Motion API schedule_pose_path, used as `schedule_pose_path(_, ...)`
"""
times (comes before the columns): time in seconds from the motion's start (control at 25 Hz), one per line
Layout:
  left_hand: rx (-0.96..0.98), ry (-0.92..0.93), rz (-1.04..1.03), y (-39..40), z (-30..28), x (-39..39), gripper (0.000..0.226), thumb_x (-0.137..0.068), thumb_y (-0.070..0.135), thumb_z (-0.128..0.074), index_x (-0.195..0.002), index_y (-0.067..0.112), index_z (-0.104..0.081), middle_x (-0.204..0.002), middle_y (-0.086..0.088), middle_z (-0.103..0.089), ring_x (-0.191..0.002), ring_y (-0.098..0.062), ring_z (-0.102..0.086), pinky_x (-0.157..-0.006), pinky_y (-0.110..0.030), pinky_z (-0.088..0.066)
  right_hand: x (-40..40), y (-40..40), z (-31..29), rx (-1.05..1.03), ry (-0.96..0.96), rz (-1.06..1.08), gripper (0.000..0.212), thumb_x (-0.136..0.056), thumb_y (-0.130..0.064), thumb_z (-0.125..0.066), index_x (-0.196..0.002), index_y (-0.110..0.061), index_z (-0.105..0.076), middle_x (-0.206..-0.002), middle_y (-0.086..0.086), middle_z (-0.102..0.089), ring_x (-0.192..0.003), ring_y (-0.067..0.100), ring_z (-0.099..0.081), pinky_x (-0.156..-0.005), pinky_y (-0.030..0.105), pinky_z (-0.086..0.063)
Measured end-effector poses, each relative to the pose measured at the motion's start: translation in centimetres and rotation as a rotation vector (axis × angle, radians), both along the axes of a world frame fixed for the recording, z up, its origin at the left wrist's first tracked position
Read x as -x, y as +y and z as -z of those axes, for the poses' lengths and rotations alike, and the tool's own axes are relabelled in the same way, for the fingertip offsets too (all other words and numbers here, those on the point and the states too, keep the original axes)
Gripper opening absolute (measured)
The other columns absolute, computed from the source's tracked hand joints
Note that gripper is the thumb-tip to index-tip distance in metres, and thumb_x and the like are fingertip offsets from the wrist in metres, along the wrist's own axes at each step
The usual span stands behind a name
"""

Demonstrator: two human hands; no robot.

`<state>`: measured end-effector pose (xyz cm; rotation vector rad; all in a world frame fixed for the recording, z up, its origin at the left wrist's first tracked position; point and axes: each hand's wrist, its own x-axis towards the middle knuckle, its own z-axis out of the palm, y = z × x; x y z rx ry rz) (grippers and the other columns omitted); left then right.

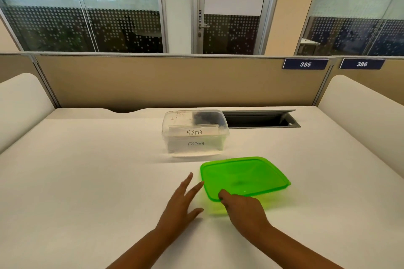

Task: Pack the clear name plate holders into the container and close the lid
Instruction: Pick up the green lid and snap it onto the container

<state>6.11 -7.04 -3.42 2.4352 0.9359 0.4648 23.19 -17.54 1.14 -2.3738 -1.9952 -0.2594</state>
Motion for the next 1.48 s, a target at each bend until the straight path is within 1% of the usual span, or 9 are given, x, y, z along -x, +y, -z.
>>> schedule_pose_path(0.12, -0.051, -0.092, -0.035, -0.1, -1.0, -0.6, 0.045, -0.086, 0.033, -0.058, -0.129, 0.033, -0.047, -0.152, 0.007, -0.026, -0.139, -0.012, -0.028, -0.111, -0.025, -0.027, 1.4, 1.2, -1.4, -0.079, 0.107, -0.103, 0.012, -0.088, -0.034, -0.054, -0.098, -0.028, -0.057, -0.071, 0.003, -0.071, -0.061, 0.025, -0.066, -0.047, 0.027, -0.030)
schedule_pose_path(0.24, -0.074, -0.139, -0.121, 0.5, -1.9, -0.2, 0.029, -0.085, 0.028, -0.061, -0.114, 0.027, -0.063, -0.138, 0.004, -0.051, -0.130, -0.013, -0.043, -0.104, -0.021, -0.032, 1.5, 2.2, -1.8, -0.015, 0.203, -0.172, 0.022, -0.097, -0.036, -0.032, -0.112, -0.027, -0.046, -0.091, 0.007, -0.070, -0.080, 0.033, -0.065, -0.057, 0.031, -0.033)
schedule_pose_path(0.48, -0.133, -0.294, -0.156, 0.3, -2.8, 1.2, 0.022, -0.074, 0.012, -0.073, -0.095, 0.017, -0.073, -0.118, -0.005, -0.067, -0.102, -0.018, -0.066, -0.086, -0.021, -0.048, 0.2, 2.4, -3.5, -0.099, 0.215, -0.128, 0.028, -0.092, -0.051, -0.037, -0.107, -0.031, -0.050, -0.086, 0.005, -0.072, -0.079, 0.026, -0.067, -0.057, 0.028, -0.033)
schedule_pose_path(0.68, -0.197, -0.412, -0.228, 2.8, -4.7, 2.9, 0.026, -0.071, 0.000, -0.073, -0.096, 0.010, -0.071, -0.112, -0.005, -0.069, -0.101, -0.012, -0.065, -0.089, -0.022, -0.044, -4.2, 2.9, -5.1, -0.208, 0.213, -0.002, 0.030, -0.089, -0.054, -0.043, -0.100, -0.029, -0.056, -0.084, 0.000, -0.071, -0.081, 0.019, -0.066, -0.059, 0.029, -0.038)
schedule_pose_path(0.84, -0.192, -0.474, -0.275, 5.2, -6.6, 3.9, 0.030, -0.075, -0.001, -0.069, -0.102, 0.012, -0.068, -0.106, 0.004, -0.068, -0.096, 0.000, -0.059, -0.088, -0.009, -0.041, -7.4, 4.6, -5.7, -0.174, 0.215, -0.032, 0.027, -0.089, -0.050, -0.047, -0.096, -0.027, -0.060, -0.093, -0.004, -0.060, -0.093, 0.015, -0.052, -0.063, 0.025, -0.035)
schedule_pose_path(1.12, 0.042, -0.665, -0.425, 9.5, -8.8, 3.9, 0.025, -0.082, 0.004, -0.064, -0.091, 0.027, -0.067, -0.090, 0.006, -0.068, -0.081, -0.010, -0.064, -0.078, -0.017, -0.047, -10.0, 6.9, -5.9, -0.154, 0.670, -0.187, 0.023, -0.085, -0.032, -0.062, -0.099, -0.018, -0.051, -0.097, -0.007, -0.049, -0.092, 0.013, -0.046, -0.083, 0.027, -0.040)
schedule_pose_path(1.28, 0.235, -0.725, -0.479, 11.5, -9.2, 3.3, 0.020, -0.079, 0.010, -0.068, -0.091, 0.026, -0.071, -0.086, 0.003, -0.071, -0.073, -0.007, -0.068, -0.078, -0.032, -0.052, -10.0, 8.4, -4.8, -0.224, 0.957, -0.091, 0.024, -0.086, -0.020, -0.063, -0.101, -0.021, -0.045, -0.092, -0.008, -0.057, -0.086, 0.008, -0.057, -0.075, 0.012, -0.045)
schedule_pose_path(1.36, 0.274, -0.699, -0.504, 12.5, -9.6, 2.9, 0.014, -0.078, 0.014, -0.070, -0.090, 0.019, -0.073, -0.080, 0.005, -0.073, -0.066, -0.009, -0.069, -0.068, -0.029, -0.056, -10.1, 9.6, -4.7, -0.308, 1.106, -0.009, 0.020, -0.086, -0.012, -0.062, -0.101, -0.014, -0.050, -0.085, 0.004, -0.063, -0.073, 0.010, -0.065, -0.065, 0.011, -0.051)
schedule_pose_path(1.48, 0.343, -0.702, -0.503, 14.4, -10.6, 1.8, 0.010, -0.079, 0.015, -0.069, -0.087, 0.018, -0.073, -0.073, 0.001, -0.072, -0.055, -0.008, -0.070, -0.050, -0.018, -0.055, -10.5, 12.2, -5.5, -0.454, 1.199, 0.078, 0.020, -0.085, -0.008, -0.063, -0.104, -0.005, -0.059, -0.072, 0.003, -0.064, -0.055, 0.001, -0.064, -0.052, 0.007, -0.050)
